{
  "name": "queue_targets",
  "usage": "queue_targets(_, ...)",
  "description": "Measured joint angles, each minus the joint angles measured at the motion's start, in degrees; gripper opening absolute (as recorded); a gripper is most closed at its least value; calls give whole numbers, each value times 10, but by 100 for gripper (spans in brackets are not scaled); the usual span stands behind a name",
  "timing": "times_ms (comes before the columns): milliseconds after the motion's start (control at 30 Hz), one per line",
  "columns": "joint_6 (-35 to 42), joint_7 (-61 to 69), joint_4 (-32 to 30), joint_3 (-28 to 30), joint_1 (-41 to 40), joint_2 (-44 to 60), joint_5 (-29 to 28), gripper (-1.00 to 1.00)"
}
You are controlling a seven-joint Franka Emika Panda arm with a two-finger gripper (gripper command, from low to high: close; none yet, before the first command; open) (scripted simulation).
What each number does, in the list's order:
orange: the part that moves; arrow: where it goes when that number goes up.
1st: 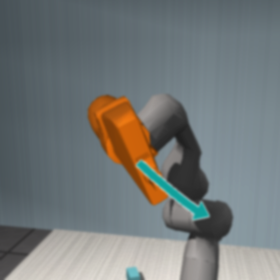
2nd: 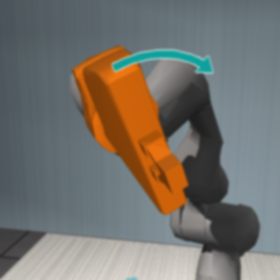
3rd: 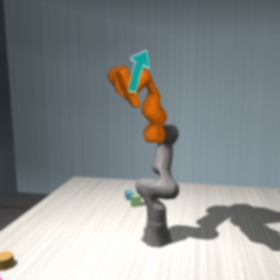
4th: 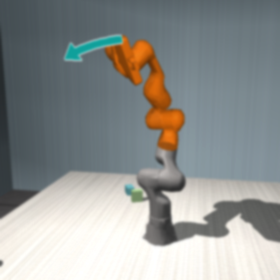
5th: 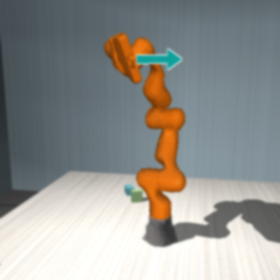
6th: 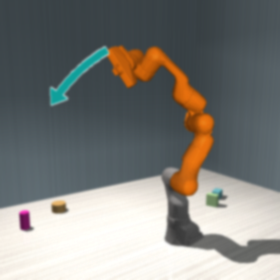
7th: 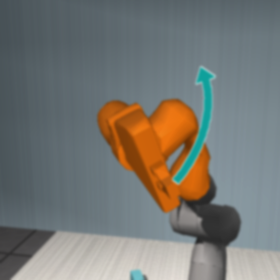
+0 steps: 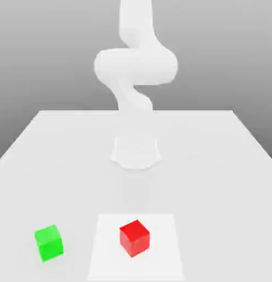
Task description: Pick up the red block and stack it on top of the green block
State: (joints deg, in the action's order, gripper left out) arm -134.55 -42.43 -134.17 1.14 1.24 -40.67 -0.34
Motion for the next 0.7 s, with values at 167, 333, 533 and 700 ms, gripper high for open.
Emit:
queue_targets(167, -58, 74, -50, 24, 23, 108, -3, 0)
queue_targets(333, -113, 149, -97, 44, 42, 212, -1, 0)
queue_targets(533, -180, 245, -155, 58, 55, 336, 9, 0)
queue_targets(700, -238, 318, -197, 58, 56, 440, 18, 0)
